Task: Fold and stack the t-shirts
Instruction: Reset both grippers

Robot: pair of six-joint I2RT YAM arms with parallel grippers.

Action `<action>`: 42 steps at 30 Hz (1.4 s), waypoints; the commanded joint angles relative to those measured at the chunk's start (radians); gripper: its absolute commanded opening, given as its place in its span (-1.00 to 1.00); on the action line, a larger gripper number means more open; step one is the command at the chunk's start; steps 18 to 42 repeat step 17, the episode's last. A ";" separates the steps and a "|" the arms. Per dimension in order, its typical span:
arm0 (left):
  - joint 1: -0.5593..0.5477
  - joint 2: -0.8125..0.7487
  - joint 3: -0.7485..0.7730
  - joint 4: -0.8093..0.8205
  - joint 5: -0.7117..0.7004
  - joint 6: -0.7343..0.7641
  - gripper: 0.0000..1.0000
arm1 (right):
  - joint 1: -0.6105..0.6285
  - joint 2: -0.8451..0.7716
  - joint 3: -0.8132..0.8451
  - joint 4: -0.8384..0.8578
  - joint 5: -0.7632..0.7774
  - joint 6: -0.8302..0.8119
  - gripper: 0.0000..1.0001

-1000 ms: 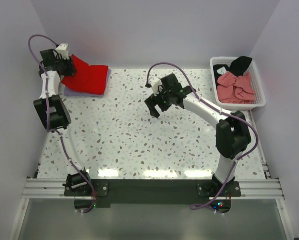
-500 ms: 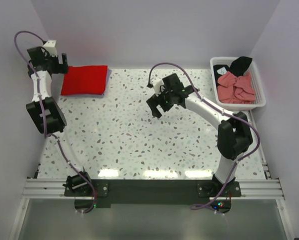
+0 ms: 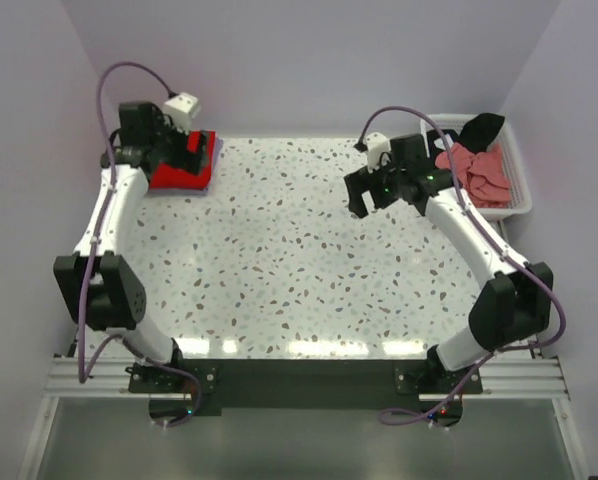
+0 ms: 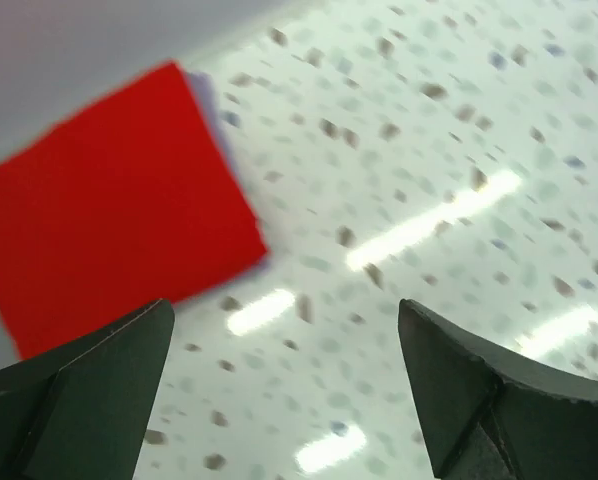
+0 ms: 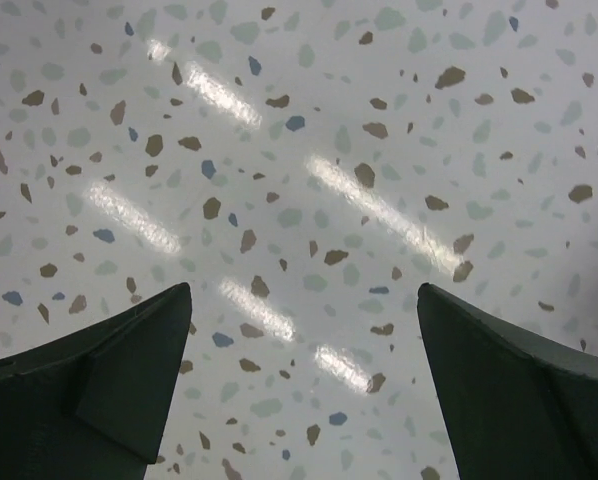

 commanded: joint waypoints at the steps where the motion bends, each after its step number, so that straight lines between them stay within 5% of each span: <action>1: -0.135 -0.178 -0.264 0.008 -0.060 -0.005 1.00 | -0.039 -0.129 -0.077 -0.042 -0.013 0.031 0.97; 8: -0.295 -0.430 -0.630 0.045 -0.064 -0.080 1.00 | -0.066 -0.367 -0.405 -0.041 -0.045 0.038 0.97; 14: -0.303 -0.563 -0.827 0.041 -0.080 -0.111 1.00 | -0.085 -0.534 -0.507 -0.066 -0.047 0.021 0.97; 42: -0.303 -0.621 -0.839 0.040 -0.119 -0.143 1.00 | -0.086 -0.572 -0.507 -0.067 -0.036 0.021 0.97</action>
